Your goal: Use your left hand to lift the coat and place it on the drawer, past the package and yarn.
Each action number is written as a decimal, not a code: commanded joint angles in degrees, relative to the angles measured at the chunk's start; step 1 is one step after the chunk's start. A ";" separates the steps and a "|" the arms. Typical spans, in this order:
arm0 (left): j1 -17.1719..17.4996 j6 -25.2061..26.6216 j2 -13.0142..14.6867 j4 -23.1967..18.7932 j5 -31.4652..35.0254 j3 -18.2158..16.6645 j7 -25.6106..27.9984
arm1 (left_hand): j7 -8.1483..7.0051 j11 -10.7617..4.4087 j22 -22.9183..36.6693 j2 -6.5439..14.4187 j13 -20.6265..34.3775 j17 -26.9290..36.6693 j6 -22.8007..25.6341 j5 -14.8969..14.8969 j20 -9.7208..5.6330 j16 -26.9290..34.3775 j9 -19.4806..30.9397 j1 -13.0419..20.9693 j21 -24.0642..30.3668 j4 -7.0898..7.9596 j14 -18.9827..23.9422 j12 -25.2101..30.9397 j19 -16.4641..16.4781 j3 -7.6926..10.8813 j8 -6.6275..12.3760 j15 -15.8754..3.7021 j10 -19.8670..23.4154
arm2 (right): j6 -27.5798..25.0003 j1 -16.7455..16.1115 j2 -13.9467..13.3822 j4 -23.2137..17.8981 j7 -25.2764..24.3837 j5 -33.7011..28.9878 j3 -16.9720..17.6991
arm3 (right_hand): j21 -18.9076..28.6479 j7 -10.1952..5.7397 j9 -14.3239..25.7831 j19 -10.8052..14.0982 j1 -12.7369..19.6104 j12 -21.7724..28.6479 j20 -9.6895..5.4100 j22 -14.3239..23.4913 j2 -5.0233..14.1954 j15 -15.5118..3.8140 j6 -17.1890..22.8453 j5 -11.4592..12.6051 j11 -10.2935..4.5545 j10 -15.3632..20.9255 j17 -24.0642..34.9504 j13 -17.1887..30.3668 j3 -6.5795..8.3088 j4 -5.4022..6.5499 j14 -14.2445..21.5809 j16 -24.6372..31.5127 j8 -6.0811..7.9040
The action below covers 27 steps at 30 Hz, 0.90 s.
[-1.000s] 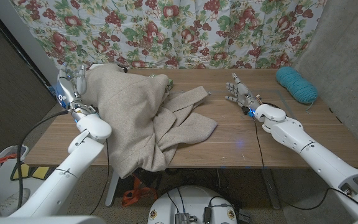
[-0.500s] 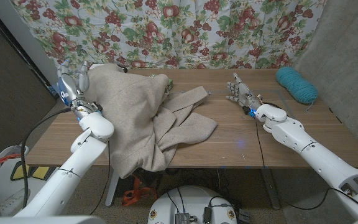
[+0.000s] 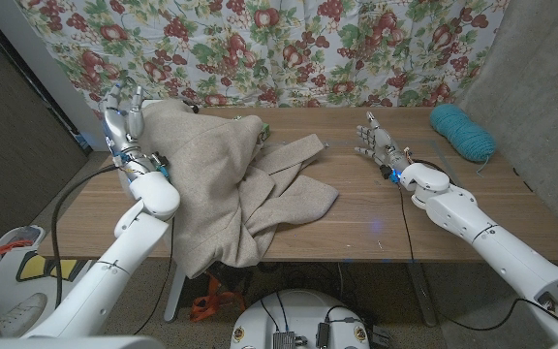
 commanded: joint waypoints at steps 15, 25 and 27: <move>4.25 -14.02 -3.10 -4.78 -8.12 -1.18 -12.96 | 0.27 0.20 -0.04 -0.10 -0.40 -0.29 0.07 -0.17 0.03 -0.51 0.05 -1.12 -0.91 0.42 -0.30 -0.32 -0.66 -0.34 -0.10 0.46 0.50 | 2.74 -2.47 1.16 -3.23 -3.91 -2.34 -0.26 | 0.20 -0.56 0.35 -0.06 0.33 0.06 0.30 0.11 0.39 -0.34 0.00 -0.33 0.00 0.03 0.18 0.19 -0.07 -0.59 0.03 0.16 -0.15; 7.44 -15.43 -3.57 -9.87 -9.84 -2.76 -17.49 | 0.50 0.44 -0.04 -0.05 -0.66 -0.56 0.74 -0.11 0.04 -0.89 0.03 -1.49 -1.52 0.49 -0.49 -0.64 -0.80 -0.43 0.07 0.72 0.28 | 4.25 -1.78 2.21 -1.47 -2.90 -2.54 -0.70 | 0.20 -0.52 0.35 -0.10 0.34 0.02 0.32 0.11 0.40 -0.33 0.03 -0.35 -0.07 -0.07 0.17 0.19 -0.07 -0.63 -0.01 0.15 -0.13; 7.77 -15.08 -3.44 -10.36 -9.64 -3.27 -18.16 | 0.76 0.50 -0.03 0.00 -0.74 -0.65 1.13 -0.08 0.04 -1.01 0.03 -1.55 -1.72 0.47 -0.52 -0.71 -0.85 -0.42 0.18 0.80 0.30 | 4.53 -1.55 2.34 -1.07 -2.58 -2.71 -0.87 | 0.20 -0.45 0.35 -0.11 0.34 0.02 0.35 0.11 0.40 -0.32 0.03 -0.35 0.08 -0.07 0.17 0.19 -0.06 -0.63 -0.03 0.14 -0.13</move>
